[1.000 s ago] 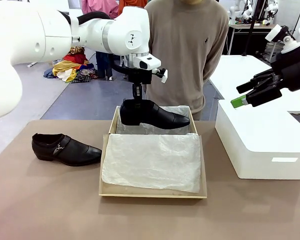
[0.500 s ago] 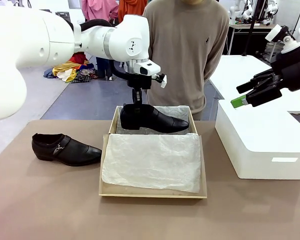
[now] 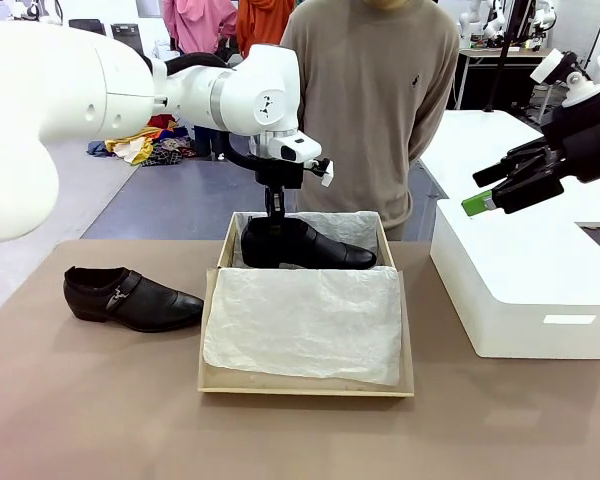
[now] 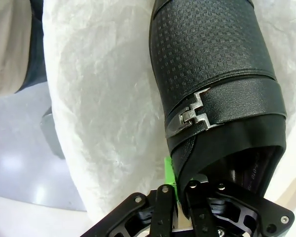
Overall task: Pack the shoes into the box.
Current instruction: Place one shoe of the Shoes into the Shoes Box.
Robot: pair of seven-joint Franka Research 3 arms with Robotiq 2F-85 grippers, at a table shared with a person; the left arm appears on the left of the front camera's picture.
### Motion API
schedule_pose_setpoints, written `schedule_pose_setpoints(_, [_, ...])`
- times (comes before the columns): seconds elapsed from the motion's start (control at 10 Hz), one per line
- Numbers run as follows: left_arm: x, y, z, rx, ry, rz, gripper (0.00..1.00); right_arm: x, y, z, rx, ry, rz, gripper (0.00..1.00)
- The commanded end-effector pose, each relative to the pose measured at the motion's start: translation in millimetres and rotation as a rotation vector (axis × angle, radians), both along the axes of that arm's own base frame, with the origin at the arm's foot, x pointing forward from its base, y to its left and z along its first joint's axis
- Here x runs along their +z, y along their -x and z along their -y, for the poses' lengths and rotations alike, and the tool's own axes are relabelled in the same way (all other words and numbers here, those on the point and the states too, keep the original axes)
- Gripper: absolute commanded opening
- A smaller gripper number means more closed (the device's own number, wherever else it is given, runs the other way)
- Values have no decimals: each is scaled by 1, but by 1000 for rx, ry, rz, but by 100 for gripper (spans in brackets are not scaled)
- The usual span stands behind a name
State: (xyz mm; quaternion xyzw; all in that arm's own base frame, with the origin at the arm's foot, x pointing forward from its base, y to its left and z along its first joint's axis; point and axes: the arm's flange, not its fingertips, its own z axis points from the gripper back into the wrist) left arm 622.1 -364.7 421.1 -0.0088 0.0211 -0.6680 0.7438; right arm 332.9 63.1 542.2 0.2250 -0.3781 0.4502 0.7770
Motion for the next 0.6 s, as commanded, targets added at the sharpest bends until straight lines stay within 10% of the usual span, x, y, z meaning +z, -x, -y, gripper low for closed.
schedule_pose_setpoints(0.0, [-2,1,-5,16,-15,20,0,0,-4,1,24,-14,20,100])
schedule_pose_setpoints(0.3, [-6,1,-8,23,-15,11,5,0,-4,1,24,-14,20,100])
schedule_pose_setpoints(0.5, [-2,1,-9,20,-12,3,43,0,-4,1,24,-14,20,100])
